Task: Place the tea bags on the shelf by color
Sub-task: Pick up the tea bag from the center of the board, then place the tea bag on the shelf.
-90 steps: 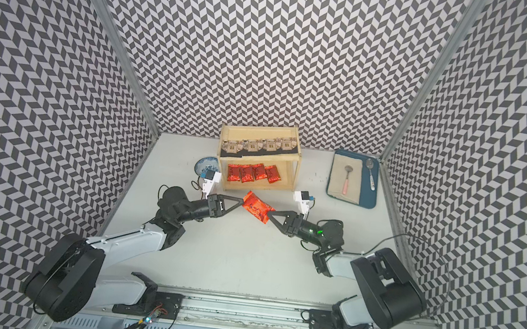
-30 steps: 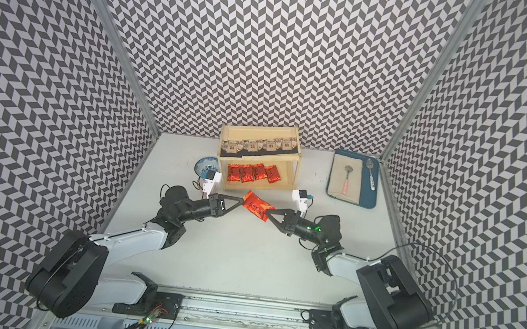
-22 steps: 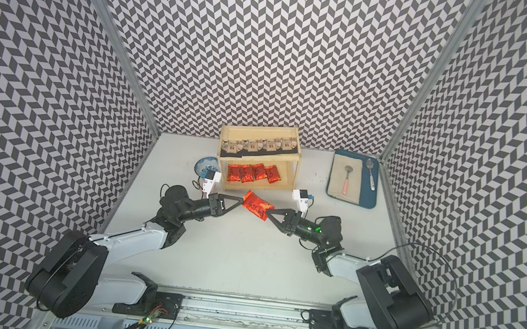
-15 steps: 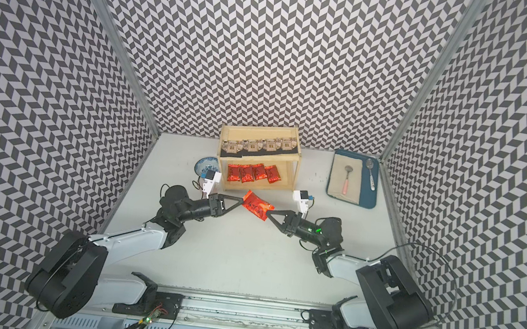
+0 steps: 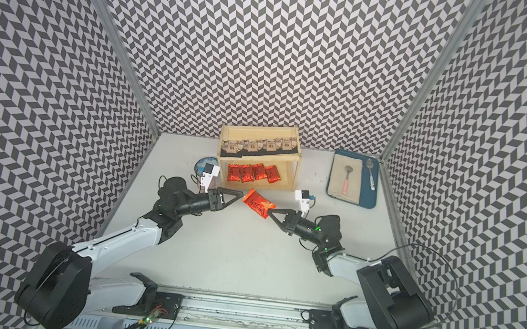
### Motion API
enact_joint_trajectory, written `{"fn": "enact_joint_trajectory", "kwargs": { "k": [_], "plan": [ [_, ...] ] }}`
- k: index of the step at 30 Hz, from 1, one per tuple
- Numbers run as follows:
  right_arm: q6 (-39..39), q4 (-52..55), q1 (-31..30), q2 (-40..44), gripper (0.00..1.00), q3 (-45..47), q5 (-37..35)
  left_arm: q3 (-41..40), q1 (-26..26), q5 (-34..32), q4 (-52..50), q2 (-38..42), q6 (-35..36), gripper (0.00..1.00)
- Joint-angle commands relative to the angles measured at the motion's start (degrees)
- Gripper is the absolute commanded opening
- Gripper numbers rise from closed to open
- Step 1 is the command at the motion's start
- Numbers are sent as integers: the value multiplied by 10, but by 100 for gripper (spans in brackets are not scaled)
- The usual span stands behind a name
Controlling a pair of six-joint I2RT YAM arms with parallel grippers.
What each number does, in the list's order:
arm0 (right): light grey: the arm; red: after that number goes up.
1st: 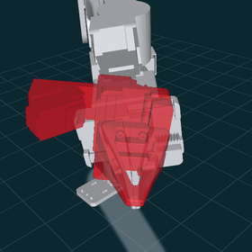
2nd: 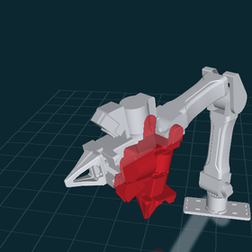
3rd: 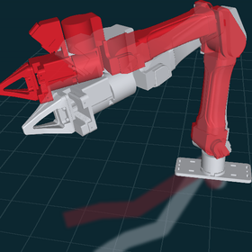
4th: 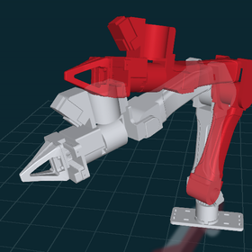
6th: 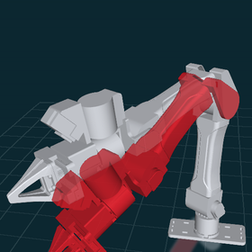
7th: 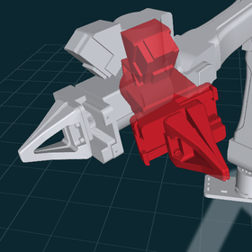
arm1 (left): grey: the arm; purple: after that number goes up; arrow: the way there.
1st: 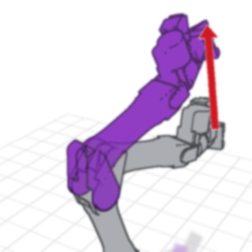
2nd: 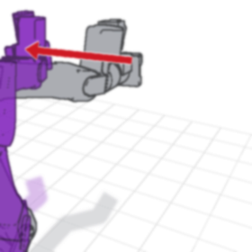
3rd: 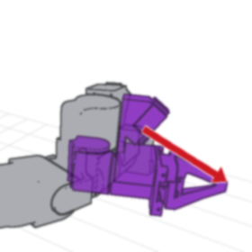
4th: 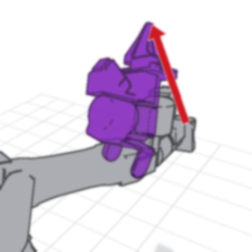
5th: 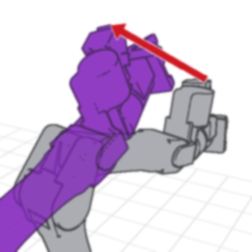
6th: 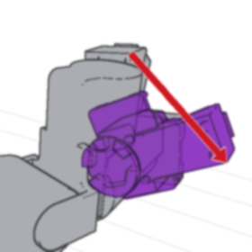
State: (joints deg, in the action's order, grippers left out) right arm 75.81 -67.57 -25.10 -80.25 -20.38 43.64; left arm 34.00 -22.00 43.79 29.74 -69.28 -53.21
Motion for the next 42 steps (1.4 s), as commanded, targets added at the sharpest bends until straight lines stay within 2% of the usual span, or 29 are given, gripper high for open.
{"fn": "enact_joint_trajectory", "kwargs": {
  "k": [1,9,18,22,42],
  "plan": [
    [-36,-25,21,-31,0,-32,-28,27,16,-14,-100,26,61,77],
    [-40,-114,73,-158,0,-77,-89,46,33,-18,-197,36,132,78],
    [-10,-181,75,-267,0,-96,-216,65,34,-25,-254,4,170,78],
    [-12,-179,74,-292,0,-114,-253,62,34,-14,-247,-8,164,78],
    [-27,-87,65,-393,0,-246,-315,57,38,-6,-249,-5,166,78]
  ]
}}
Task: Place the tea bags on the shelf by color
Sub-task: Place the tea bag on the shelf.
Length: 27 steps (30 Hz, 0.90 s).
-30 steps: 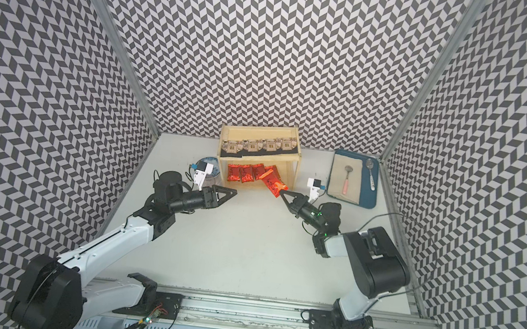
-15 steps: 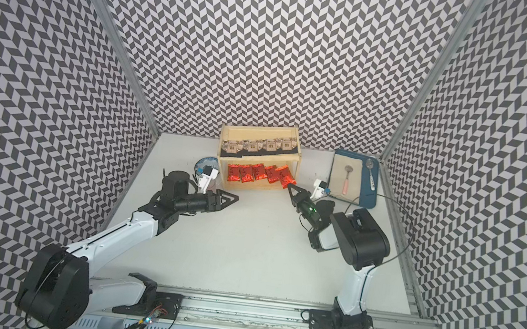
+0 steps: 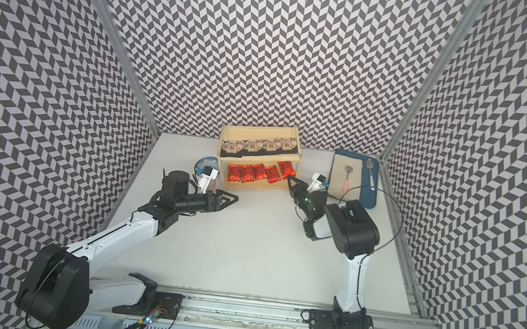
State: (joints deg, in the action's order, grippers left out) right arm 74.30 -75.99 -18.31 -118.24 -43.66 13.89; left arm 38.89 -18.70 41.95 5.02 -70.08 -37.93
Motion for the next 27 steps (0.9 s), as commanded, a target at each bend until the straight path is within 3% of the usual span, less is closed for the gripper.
{"fn": "enact_joint_trajectory", "kwargs": {
  "k": [1,27],
  "plan": [
    [-11,1,-3,-16,0,-17,-20,8,5,12,-2,3,14,78],
    [-13,58,-4,-64,0,-70,-42,5,12,23,3,5,11,78]
  ]
}}
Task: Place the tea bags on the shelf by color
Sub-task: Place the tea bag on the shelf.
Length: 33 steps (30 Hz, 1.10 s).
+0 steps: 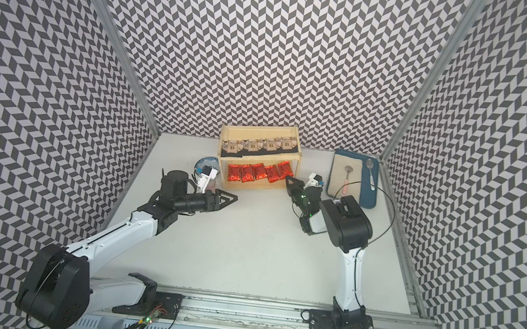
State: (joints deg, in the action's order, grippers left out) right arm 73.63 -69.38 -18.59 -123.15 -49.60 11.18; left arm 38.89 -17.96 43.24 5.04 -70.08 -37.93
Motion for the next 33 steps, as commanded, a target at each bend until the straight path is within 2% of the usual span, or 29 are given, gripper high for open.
{"fn": "enact_joint_trajectory", "kwargs": {
  "k": [1,14,18,22,33],
  "plan": [
    [-6,-6,-1,-16,0,-12,-16,4,5,11,3,4,11,78],
    [6,27,-2,-29,4,-26,-23,1,6,14,5,8,10,78],
    [13,49,-1,-32,10,-41,-14,2,6,16,6,6,10,78],
    [24,90,-2,-16,23,-35,-16,-2,10,18,15,10,5,78],
    [35,182,-3,-15,38,-41,24,-14,30,36,40,13,-11,78]
  ]
}}
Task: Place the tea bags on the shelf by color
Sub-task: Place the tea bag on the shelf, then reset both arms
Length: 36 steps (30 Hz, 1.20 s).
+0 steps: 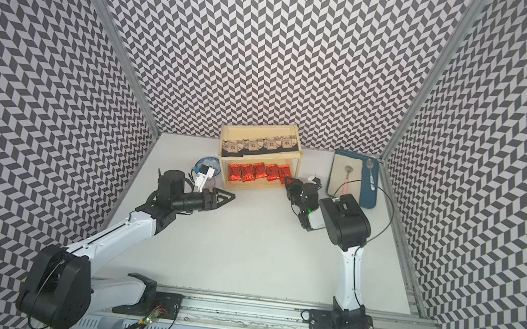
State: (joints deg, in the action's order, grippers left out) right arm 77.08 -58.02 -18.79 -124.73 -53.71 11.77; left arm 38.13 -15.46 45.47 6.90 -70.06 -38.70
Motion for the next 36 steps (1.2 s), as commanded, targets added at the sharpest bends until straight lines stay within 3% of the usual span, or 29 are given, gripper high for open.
{"fn": "enact_joint_trajectory", "kwargs": {
  "k": [1,21,25,27,29,31,33,34,36],
  "plan": [
    [2,69,-1,2,39,3,21,-7,7,12,25,14,-5,78],
    [-20,175,-31,102,43,76,51,18,26,-36,-16,-5,11,78],
    [-128,200,-46,245,43,168,36,23,24,-125,-82,62,57,84],
    [-228,210,-44,337,44,210,53,34,23,-213,-124,106,85,91],
    [-318,294,-36,417,44,220,38,39,22,-299,-143,149,108,99],
    [-430,401,-32,535,47,215,-114,29,23,-398,-130,191,115,100],
    [-544,377,-31,612,75,242,-237,-23,23,-485,-59,225,138,100],
    [-596,320,-25,637,77,273,-285,-71,22,-531,15,232,187,100],
    [-624,242,10,664,71,324,-231,-97,17,-599,67,183,297,100]
  ]
}}
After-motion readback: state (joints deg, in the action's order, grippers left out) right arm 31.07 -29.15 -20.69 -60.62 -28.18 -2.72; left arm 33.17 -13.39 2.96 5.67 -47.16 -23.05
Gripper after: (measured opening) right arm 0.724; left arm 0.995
